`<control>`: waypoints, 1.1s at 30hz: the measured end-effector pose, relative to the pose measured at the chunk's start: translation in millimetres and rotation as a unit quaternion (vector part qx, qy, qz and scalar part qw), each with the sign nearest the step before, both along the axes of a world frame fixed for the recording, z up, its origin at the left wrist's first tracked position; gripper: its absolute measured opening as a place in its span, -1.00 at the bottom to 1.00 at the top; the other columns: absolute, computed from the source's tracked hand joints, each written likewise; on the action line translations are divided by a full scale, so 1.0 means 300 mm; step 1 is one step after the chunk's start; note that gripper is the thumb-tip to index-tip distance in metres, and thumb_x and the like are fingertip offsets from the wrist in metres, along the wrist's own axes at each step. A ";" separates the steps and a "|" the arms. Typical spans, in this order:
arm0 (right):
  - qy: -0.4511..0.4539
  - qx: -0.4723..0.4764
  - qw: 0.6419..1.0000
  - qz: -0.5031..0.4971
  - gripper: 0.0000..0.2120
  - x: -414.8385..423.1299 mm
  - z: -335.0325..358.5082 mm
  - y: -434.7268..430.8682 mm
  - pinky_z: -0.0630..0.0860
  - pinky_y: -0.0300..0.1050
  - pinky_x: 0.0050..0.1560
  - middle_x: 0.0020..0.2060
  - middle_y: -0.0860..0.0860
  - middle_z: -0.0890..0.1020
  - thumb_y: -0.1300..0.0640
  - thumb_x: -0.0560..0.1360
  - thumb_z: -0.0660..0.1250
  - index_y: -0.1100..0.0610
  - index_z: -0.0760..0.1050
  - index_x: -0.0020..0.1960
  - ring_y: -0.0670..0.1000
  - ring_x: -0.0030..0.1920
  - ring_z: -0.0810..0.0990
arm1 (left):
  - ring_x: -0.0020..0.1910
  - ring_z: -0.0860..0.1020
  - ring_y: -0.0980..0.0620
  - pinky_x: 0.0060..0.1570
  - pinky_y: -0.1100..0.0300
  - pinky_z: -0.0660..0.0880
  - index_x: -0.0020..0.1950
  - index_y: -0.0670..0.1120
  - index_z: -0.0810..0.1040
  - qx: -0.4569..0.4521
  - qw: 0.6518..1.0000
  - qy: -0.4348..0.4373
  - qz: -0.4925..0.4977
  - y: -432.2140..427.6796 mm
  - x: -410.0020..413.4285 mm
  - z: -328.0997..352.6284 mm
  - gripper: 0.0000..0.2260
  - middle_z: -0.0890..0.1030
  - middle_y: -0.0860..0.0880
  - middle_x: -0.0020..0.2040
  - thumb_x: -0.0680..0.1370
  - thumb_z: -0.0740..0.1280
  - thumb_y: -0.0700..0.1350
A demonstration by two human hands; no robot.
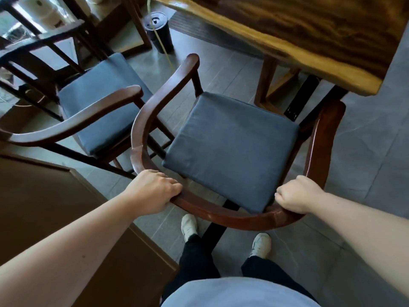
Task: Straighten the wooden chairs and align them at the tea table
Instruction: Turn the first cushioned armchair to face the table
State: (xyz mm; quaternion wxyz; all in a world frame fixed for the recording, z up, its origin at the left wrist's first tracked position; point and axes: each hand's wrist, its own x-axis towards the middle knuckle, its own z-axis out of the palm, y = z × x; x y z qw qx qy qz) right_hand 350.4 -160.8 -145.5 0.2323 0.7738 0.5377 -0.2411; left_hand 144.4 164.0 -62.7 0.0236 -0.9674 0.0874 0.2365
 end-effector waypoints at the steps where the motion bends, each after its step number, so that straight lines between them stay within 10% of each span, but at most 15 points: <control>1: 0.015 0.011 0.999 -0.037 -0.65 0.003 0.008 0.005 0.38 -0.03 0.02 -0.01 0.01 0.67 0.00 0.63 -0.02 0.03 0.44 -0.20 0.08 0.06 0.59 | 0.04 0.58 0.05 0.06 0.05 0.50 0.11 0.11 0.51 -0.008 1.000 -0.004 -0.005 0.008 0.000 -0.005 -0.79 0.62 0.15 0.01 0.49 0.26 0.05; 7: 0.136 0.192 0.917 -0.323 -0.67 -0.129 0.077 0.032 0.46 0.01 0.00 -0.11 -0.05 0.58 -0.17 0.54 0.12 0.02 0.53 -0.13 0.06 -0.02 0.58 | -0.15 0.61 -0.06 -0.09 0.03 0.56 0.04 -0.01 0.60 -0.096 0.985 -0.123 -0.077 0.158 -0.030 -0.047 -0.68 0.66 0.06 -0.12 0.43 0.22 0.12; 12: 0.194 0.276 0.837 -0.430 -0.50 -0.348 0.201 0.138 0.40 -0.07 0.19 0.29 -0.09 0.43 -0.37 0.42 0.09 -0.04 0.55 0.06 -0.07 0.21 0.47 | -0.19 0.63 -0.09 -0.20 0.06 0.59 -0.04 -0.03 0.63 -0.150 0.974 -0.131 -0.109 0.250 0.028 -0.077 -0.65 0.67 0.03 -0.14 0.41 0.25 0.18; 17: 0.191 0.301 0.862 -0.360 -0.32 -0.480 0.218 0.216 0.43 -0.14 0.16 0.18 -0.11 0.53 -0.45 0.34 0.30 -0.01 0.46 0.27 -0.13 0.16 0.48 | -0.30 0.60 -0.05 -0.38 0.10 0.54 -0.02 -0.01 0.57 -0.210 0.954 -0.112 -0.185 0.292 0.042 -0.126 -0.86 0.65 0.05 -0.19 0.49 0.35 0.01; 25: 0.020 0.412 0.851 -0.325 -0.68 -0.526 0.127 0.297 0.62 0.02 -0.23 -0.20 -0.04 0.71 -0.12 0.33 0.32 0.07 0.65 -0.09 0.06 -0.22 0.67 | -0.33 0.59 -0.02 -0.45 0.14 0.48 -0.06 -0.02 0.59 -0.218 0.947 -0.112 -0.208 0.364 0.105 -0.129 -0.87 0.64 0.07 -0.23 0.41 0.44 -0.09; 33: 0.029 0.407 0.842 -0.352 -0.65 -0.468 0.101 0.450 0.57 -0.02 -0.19 -0.18 -0.09 0.68 -0.24 0.43 0.32 0.02 0.59 -0.04 0.04 -0.18 0.66 | -0.23 0.65 0.00 -0.29 0.15 0.57 -0.02 0.03 0.65 -0.199 0.954 -0.116 -0.193 0.508 0.255 -0.068 -0.64 0.69 0.09 -0.16 0.48 0.23 0.25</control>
